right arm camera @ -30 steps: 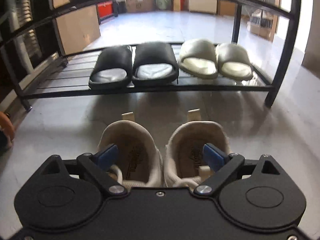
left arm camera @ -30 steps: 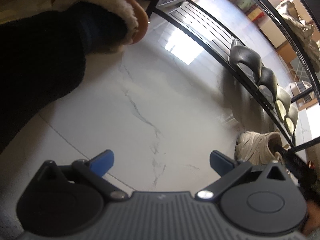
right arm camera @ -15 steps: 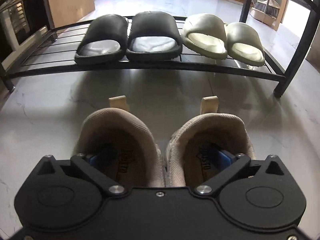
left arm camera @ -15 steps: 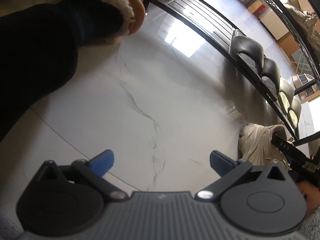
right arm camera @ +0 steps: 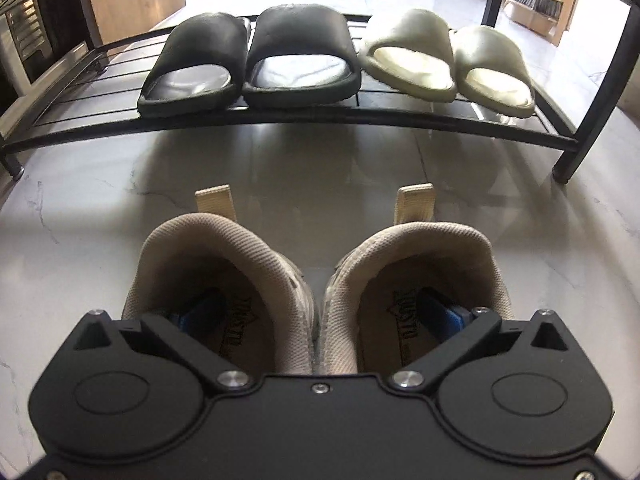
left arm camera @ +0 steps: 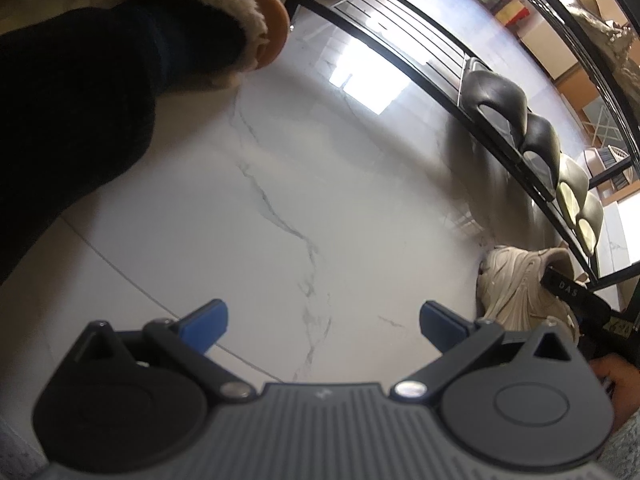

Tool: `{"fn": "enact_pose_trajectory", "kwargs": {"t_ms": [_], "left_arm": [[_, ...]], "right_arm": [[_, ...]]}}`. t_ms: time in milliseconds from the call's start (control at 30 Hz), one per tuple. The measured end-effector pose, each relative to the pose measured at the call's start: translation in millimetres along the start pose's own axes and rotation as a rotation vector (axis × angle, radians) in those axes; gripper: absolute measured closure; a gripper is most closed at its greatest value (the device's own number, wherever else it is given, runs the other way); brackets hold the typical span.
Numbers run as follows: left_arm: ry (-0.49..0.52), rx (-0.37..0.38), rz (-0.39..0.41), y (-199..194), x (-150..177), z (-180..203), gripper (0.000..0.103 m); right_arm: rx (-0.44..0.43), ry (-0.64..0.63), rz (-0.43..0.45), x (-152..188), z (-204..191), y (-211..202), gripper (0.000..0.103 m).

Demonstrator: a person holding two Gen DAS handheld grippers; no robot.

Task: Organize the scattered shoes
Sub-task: 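Push the sneaker pair by the heels toward the rack with the right gripper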

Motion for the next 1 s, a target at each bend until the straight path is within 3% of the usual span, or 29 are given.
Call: {"fn": "enact_pose_trajectory", "kwargs": {"t_ms": [67,133,167,200,300,567,800,1000], "left_arm": [[-0.002,0.0,0.0,0,-1,-1,0.001],[-0.008,-0.002,-0.001,1,-1,-1,0.001],[-0.01,-0.002,-0.002,1,-1,-1,0.001],[-0.011,-0.001,-0.005,2,-1,-1,0.001],[-0.007,-0.002,-0.01,3,0,-1,0.001],[0.005,-0.015,0.006,1,-3,-1,0.001],[0.019,-0.044,0.06,-12,-11,-1,0.001],[0.02,-0.065,0.112,-26,-20,-3,0.001]], "right_arm": [[0.022,0.051,0.002,-3,9,1,0.033],[-0.011,0.014,0.009,-5,8,0,0.037],[-0.027,-0.02,0.021,-5,5,-1,0.057],[-0.039,-0.052,0.033,-5,3,-2,0.059],[-0.017,-0.058,0.057,-4,-1,-7,0.062],[-0.065,-0.073,0.245,5,-13,-48,0.066],[-0.163,-0.072,0.413,-6,-44,-106,0.067],[-0.275,-0.12,0.459,-34,-102,-128,0.067]]}}
Point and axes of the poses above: each gripper's, at about its wrist camera, not at the fingertips, and y roughly the way its jaws point, z to its right, x to its underside, the point moved 6 cm from there along y, roughly the way its jaws point, and after that the axes turned 14 degrees about x, right-handed, at the moved point
